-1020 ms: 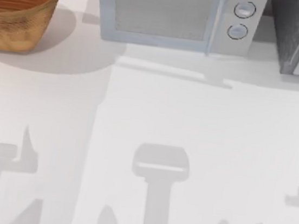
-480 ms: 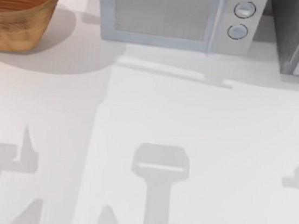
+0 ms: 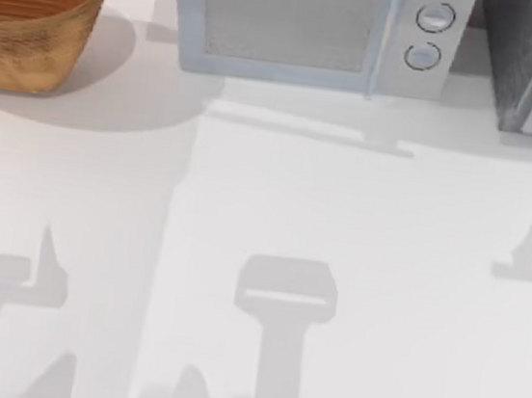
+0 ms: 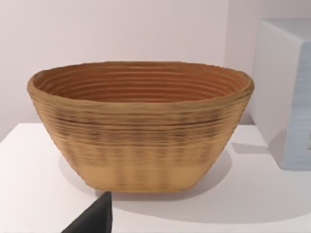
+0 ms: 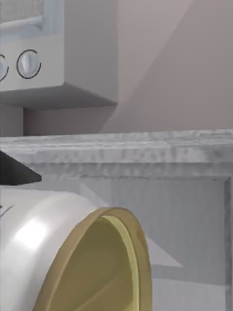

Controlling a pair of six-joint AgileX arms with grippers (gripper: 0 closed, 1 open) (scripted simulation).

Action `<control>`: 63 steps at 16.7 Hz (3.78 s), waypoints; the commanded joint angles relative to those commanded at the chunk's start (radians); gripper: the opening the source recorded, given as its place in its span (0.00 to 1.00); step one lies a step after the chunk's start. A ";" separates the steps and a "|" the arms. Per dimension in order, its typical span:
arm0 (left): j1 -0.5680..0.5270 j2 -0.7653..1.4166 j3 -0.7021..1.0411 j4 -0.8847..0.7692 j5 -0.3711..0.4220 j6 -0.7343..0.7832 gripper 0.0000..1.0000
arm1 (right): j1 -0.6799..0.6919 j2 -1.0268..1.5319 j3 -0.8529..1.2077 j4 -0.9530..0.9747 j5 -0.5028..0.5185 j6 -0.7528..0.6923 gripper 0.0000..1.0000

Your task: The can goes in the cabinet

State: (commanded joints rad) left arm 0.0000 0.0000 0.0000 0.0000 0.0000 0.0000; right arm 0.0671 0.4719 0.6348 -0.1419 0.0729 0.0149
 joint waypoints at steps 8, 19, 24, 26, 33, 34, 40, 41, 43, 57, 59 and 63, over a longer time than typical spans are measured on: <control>0.000 0.000 0.000 0.000 0.000 0.000 1.00 | 0.035 0.272 0.358 -0.087 0.043 -0.001 0.00; 0.000 0.000 0.000 0.000 0.000 0.000 1.00 | 0.084 0.650 0.848 -0.209 0.099 0.000 0.00; 0.000 0.000 0.000 0.000 0.000 0.000 1.00 | 0.110 0.819 1.067 -0.265 0.121 0.002 0.00; 0.000 0.000 0.000 0.000 0.000 0.000 1.00 | 0.116 0.849 1.102 -0.276 0.123 0.003 0.00; 0.000 0.000 0.000 0.000 0.000 0.000 1.00 | 0.114 0.854 1.106 -0.277 0.123 0.005 0.00; 0.000 0.000 0.000 0.000 0.000 0.000 1.00 | 0.114 0.861 1.114 -0.279 0.123 0.005 0.00; 0.000 0.000 0.000 0.000 0.000 0.000 1.00 | 0.103 0.987 1.285 -0.322 0.113 0.005 0.00; 0.000 0.000 0.000 0.000 0.000 0.000 1.00 | 0.100 1.010 1.314 -0.330 0.110 0.004 0.00; 0.000 0.000 0.000 0.000 0.000 0.000 1.00 | 0.095 1.053 1.374 -0.344 0.106 0.006 0.00; 0.000 0.000 0.000 0.000 0.000 0.000 1.00 | 0.062 1.361 1.795 -0.447 0.076 0.004 0.00; 0.000 0.000 0.000 0.000 0.000 0.000 1.00 | 0.055 1.406 1.855 -0.462 0.073 0.003 0.00; 0.000 0.000 0.000 0.000 0.000 0.000 1.00 | 0.045 1.498 1.971 -0.495 0.066 0.003 0.00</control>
State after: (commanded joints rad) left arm 0.0000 0.0000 0.0000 0.0000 0.0000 0.0000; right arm 0.1119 1.9704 2.6060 -0.6373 0.1385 0.0181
